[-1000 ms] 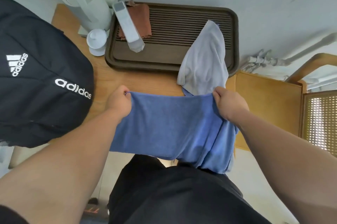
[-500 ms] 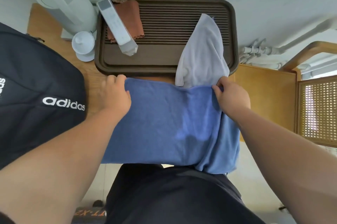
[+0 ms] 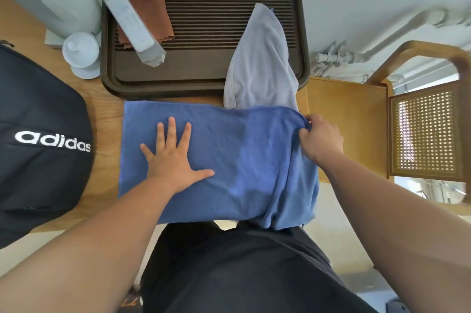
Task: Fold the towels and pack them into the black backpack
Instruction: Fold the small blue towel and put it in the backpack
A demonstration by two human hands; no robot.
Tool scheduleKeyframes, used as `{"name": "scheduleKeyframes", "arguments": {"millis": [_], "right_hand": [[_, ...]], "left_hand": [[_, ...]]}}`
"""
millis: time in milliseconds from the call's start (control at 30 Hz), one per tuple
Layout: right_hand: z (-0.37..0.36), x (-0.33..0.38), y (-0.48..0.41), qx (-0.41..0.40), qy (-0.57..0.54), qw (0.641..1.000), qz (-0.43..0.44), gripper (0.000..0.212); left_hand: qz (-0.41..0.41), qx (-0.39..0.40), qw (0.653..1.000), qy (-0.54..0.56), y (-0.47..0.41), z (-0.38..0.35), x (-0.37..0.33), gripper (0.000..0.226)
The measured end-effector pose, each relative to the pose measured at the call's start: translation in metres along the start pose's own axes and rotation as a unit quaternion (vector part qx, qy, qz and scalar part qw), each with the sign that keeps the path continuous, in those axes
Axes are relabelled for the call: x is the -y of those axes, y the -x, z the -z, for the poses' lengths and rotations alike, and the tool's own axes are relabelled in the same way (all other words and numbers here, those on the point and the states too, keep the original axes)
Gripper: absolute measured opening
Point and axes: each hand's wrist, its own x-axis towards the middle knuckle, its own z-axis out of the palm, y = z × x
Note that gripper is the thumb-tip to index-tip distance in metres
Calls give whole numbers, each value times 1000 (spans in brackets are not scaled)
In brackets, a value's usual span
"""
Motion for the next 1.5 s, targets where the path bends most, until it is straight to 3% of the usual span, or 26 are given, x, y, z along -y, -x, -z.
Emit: {"name": "scheduleKeyframes", "arguments": {"millis": [67, 133, 300, 400, 467, 533, 633, 733, 833, 933, 1033, 1167, 1267, 1367, 1500], "right_hand": [[2, -11, -5, 37, 52, 998, -11, 18], [3, -20, -12, 19, 66, 998, 5, 10], [22, -16, -28, -42, -33, 993, 103, 23], [36, -4, -38, -44, -65, 988, 129, 25], [40, -1, -45, -42, -81, 989, 115, 22], [40, -3, -47, -43, -76, 993, 86, 32], [32, -16, -37, -25, -75, 996, 34, 60], [16, -42, -21, 11, -142, 988, -61, 73], [4, -64, 2, 104, -186, 968, -134, 50], [-13, -75, 18, 141, -227, 955, -128, 42], [-25, -78, 24, 85, -236, 963, -102, 19], [-18, -77, 18, 12, -230, 972, -34, 14], [-1, -75, 1, -74, -320, 943, -60, 13], [10, -76, -7, -64, -379, 915, -122, 28], [4, -85, 21, 106, -335, 927, -128, 84]], "left_hand": [[22, 2, 1000, 5, 2, 0, 7, 141], [41, 2, 999, 10, 4, 0, 14, 142], [52, 6, 999, 2, 3, 9, 16, 145], [45, -34, 998, -13, 4, 15, 5, 136], [6, -85, 996, -27, 8, 18, -12, 123], [-53, -116, 991, -32, 10, 19, -38, 111], [-133, -108, 984, -38, 12, 18, -83, 98], [-185, -69, 980, -36, 15, 15, -120, 95], [-197, -20, 979, -49, 15, 6, -140, 99], [-175, 22, 983, -58, 12, -3, -144, 110], [-169, 23, 983, -65, 13, -7, -145, 116], [-162, 24, 984, -72, 15, -4, -149, 118], [-157, 25, 985, -72, 15, -6, -151, 120], [-161, 15, 984, -71, 13, -10, -149, 120], [-165, -22, 983, -81, 19, -11, -145, 113]]}}
